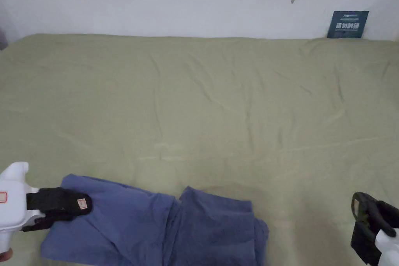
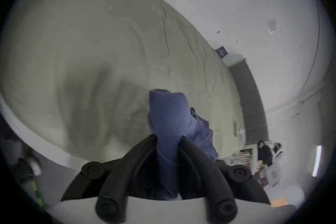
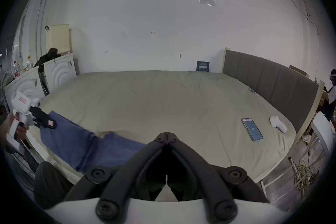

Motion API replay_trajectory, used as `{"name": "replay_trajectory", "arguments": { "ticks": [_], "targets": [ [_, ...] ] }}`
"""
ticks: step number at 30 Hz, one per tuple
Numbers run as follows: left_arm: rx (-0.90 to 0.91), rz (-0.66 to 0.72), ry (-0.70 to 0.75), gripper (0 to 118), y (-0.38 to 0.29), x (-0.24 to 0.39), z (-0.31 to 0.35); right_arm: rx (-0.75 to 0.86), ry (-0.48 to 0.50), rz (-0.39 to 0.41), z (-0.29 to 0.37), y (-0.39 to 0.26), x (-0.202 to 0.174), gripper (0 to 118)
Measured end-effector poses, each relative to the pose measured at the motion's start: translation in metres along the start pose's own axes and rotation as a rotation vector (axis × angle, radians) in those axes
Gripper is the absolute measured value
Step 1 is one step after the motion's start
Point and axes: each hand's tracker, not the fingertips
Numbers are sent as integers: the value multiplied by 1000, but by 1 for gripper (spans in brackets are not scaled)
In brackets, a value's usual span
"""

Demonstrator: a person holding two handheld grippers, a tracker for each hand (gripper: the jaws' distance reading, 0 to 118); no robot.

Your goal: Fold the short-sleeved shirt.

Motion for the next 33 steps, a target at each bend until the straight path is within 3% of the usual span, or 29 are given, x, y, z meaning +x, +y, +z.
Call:
{"name": "replay_trajectory", "arguments": {
  "ticks": [6, 17, 19, 20, 21, 22, 23, 25, 27, 28, 29, 30, 31, 33],
  "targets": [
    [-26, -157, 93, 11, -8, 61, 3, 18, 24, -17, 1, 1, -4, 0],
    [-245, -362, 136, 14, -61, 172, -141, -36, 7, -39, 15, -20, 9, 0],
    [-247, -422, 183, 64, -77, 181, -171, -46, 1, -50, 15, -23, 13, 0],
    [-249, -424, 150, 78, -83, 182, -181, -51, -6, -51, 15, -24, 14, 0],
    [-256, -404, 82, 78, -84, 180, -189, -54, -11, -51, 16, -25, 15, 0],
    [-263, -358, 51, 108, -85, 179, -197, -57, -16, -52, 16, -25, 17, 0],
    [-228, -332, 18, 116, -84, 178, -194, -61, -22, -56, 16, -26, 19, 0],
    [-212, -329, 14, 115, -82, 176, -183, -67, -26, -58, 17, -27, 21, 0],
    [-184, -300, -5, 112, -76, 165, -169, -71, -31, -60, 15, -28, 23, 0],
    [-157, -279, -38, 105, -76, 161, -156, -75, -29, -64, 14, -29, 23, 0],
    [-140, -262, -60, 85, -73, 153, -147, -76, -27, -69, 14, -29, 22, 0],
    [-129, -244, -72, 33, -70, 146, -141, -78, -26, -73, 13, -30, 21, 0],
    [-142, -234, -81, 0, -68, 139, -137, -82, -20, -77, 12, -31, 20, 0],
    [-140, -214, -99, 0, -67, 125, -134, -89, -12, -77, 9, -32, 15, 0]
  ]
}}
